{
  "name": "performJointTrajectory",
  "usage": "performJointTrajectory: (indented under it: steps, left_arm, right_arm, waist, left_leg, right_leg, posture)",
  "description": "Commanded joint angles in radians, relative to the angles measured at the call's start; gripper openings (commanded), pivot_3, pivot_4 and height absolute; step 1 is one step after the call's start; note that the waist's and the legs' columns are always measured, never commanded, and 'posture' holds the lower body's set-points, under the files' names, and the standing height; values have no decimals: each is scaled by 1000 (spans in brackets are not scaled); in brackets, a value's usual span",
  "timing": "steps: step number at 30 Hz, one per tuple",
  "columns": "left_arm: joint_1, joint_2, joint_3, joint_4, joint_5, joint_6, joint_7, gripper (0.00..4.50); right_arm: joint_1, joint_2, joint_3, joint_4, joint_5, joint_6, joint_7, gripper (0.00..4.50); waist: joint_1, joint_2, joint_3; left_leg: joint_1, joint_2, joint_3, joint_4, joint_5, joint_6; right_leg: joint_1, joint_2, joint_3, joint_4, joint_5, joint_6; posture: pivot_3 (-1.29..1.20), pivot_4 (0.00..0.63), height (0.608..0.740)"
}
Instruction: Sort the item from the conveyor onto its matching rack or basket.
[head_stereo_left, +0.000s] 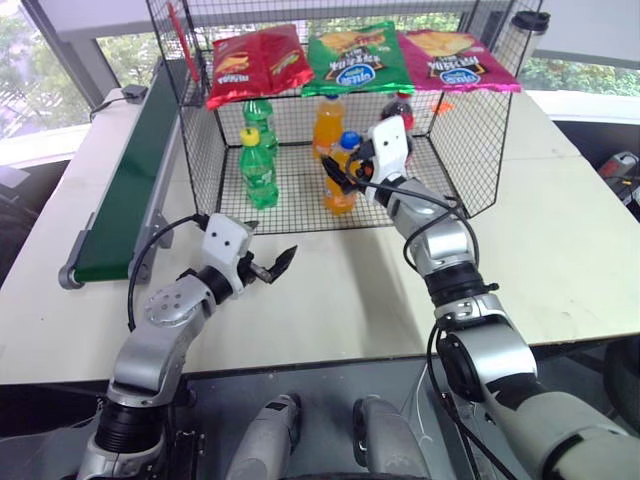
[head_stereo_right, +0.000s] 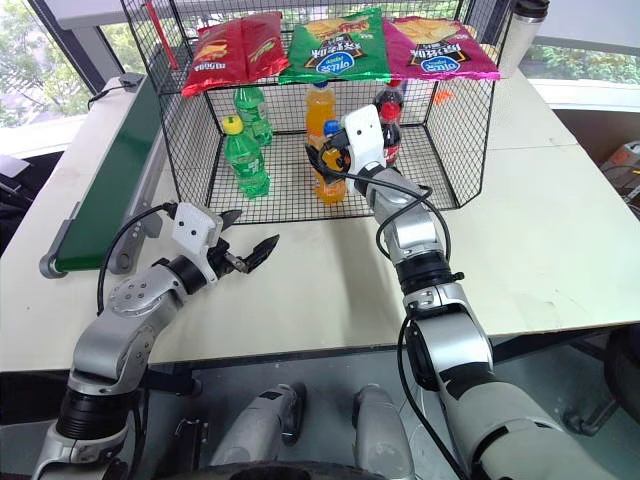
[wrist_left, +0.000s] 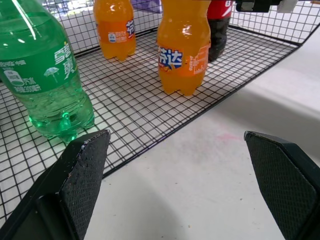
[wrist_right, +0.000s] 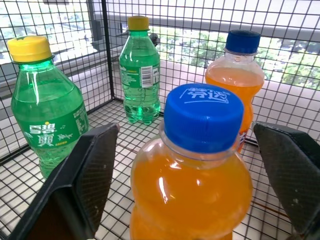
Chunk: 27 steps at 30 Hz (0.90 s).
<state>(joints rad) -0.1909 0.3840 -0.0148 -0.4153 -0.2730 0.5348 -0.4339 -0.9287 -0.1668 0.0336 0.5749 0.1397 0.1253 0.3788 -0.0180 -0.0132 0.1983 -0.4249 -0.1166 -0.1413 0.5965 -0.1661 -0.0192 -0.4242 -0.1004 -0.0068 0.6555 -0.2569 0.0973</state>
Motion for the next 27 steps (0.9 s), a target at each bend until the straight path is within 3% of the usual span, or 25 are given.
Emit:
performJointTrajectory:
  steps: [1,9,20,27]
  left_arm:
    - [-3,2,9,-27,-1,-19,0,4500]
    - [5,-9,7,-35,-13,-22,-4,4500]
    - [81,18,36,-55,-60,21,-27,4500]
    - [118,42,47,-67,-78,33,-43,4500]
  right_arm:
    - [-11,-5,-8,-74,-5,2,6,4484]
    - [76,-80,-30,-312,13,135,34,4484]
    - [495,-255,-28,-949,288,572,217,4484]
    - [566,-248,-41,-1037,318,650,159,4484]
  waist:
    - [0,0,0]
    - [4,0,0]
    - [4,0,0]
    - [7,0,0]
  left_leg:
    - [0,1,1,0,0,0]
    - [0,4,2,0,0,0]
    - [0,6,3,0,0,0]
    - [0,9,5,1,0,0]
  right_leg:
    - [0,1,1,0,0,-1]
    - [-1,3,1,0,2,-2]
    - [-1,2,2,-1,1,-3]
    - [-1,4,2,-4,2,-10]
  posture:
    - [0,150,739]
    - [0,150,739]
    - [0,150,739]
    - [0,150,739]
